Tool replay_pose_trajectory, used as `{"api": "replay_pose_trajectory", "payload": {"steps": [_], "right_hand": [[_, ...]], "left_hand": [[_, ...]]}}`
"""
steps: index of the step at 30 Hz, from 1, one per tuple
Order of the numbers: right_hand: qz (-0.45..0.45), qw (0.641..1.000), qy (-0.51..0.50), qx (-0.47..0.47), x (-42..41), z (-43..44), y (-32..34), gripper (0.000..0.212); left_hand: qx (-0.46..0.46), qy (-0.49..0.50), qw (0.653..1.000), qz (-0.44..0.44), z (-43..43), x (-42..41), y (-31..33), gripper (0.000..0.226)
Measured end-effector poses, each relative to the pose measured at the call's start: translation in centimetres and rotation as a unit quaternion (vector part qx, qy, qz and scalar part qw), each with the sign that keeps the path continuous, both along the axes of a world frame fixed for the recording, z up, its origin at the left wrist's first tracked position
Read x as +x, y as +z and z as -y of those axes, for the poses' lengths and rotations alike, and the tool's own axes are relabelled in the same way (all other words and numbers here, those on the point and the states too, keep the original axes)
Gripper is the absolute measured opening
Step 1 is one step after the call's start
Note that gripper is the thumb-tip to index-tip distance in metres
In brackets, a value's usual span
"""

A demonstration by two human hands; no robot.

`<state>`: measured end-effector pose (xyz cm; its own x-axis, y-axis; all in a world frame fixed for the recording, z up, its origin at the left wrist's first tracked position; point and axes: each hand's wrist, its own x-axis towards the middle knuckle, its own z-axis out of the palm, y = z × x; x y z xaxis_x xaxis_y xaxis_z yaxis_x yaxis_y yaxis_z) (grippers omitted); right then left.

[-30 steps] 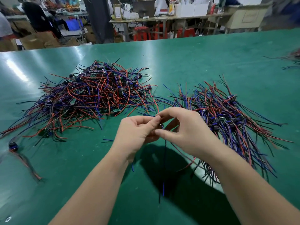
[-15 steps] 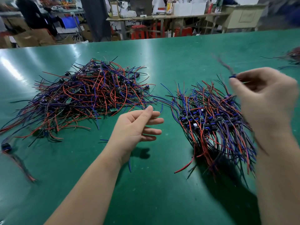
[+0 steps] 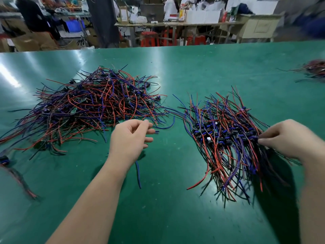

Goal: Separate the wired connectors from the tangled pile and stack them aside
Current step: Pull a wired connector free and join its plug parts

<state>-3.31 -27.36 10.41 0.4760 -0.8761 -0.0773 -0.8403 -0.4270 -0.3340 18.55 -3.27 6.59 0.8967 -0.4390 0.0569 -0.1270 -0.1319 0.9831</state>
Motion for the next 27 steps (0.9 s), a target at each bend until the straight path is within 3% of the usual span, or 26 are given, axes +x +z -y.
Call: {"api": "replay_pose_trajectory", "payload": {"steps": [5, 7, 9, 13, 18, 20, 23, 27], "right_hand": [[0.065, 0.993, 0.057, -0.081, 2.1, -2.3, 3.0, 0.011], [0.094, 0.986, 0.097, -0.093, 3.5, -3.7, 4.2, 0.012], [0.135, 0.977, 0.132, -0.103, 5.3, -5.2, 4.6, 0.012], [0.168, 0.961, 0.184, -0.116, 8.8, -8.2, 2.5, 0.014], [0.116, 0.958, 0.241, -0.101, 10.3, -10.1, -1.9, 0.018], [0.127, 0.955, 0.253, -0.087, 10.4, -10.5, -2.8, 0.017], [0.144, 0.951, 0.264, -0.075, 10.5, -10.7, -3.3, 0.016], [0.149, 0.949, 0.268, -0.070, 10.4, -10.5, -3.5, 0.015]], "left_hand": [[0.087, 0.083, 0.983, 0.141, -0.9, 1.6, -0.6, 0.017], [0.137, 0.111, 0.959, 0.221, -1.5, 2.2, -0.6, 0.010], [0.195, 0.141, 0.928, 0.283, -2.0, 3.0, -1.0, 0.021], [0.346, 0.220, 0.881, 0.238, -3.7, 4.9, -1.7, 0.060], [0.471, 0.158, 0.856, 0.143, -4.4, 6.9, -3.1, 0.076], [0.463, 0.162, 0.857, 0.158, -4.1, 6.8, -3.2, 0.071], [0.369, 0.235, 0.879, 0.188, -3.8, 6.0, -2.7, 0.066], [0.306, 0.302, 0.855, 0.290, -3.0, 7.1, -0.5, 0.069]]}}
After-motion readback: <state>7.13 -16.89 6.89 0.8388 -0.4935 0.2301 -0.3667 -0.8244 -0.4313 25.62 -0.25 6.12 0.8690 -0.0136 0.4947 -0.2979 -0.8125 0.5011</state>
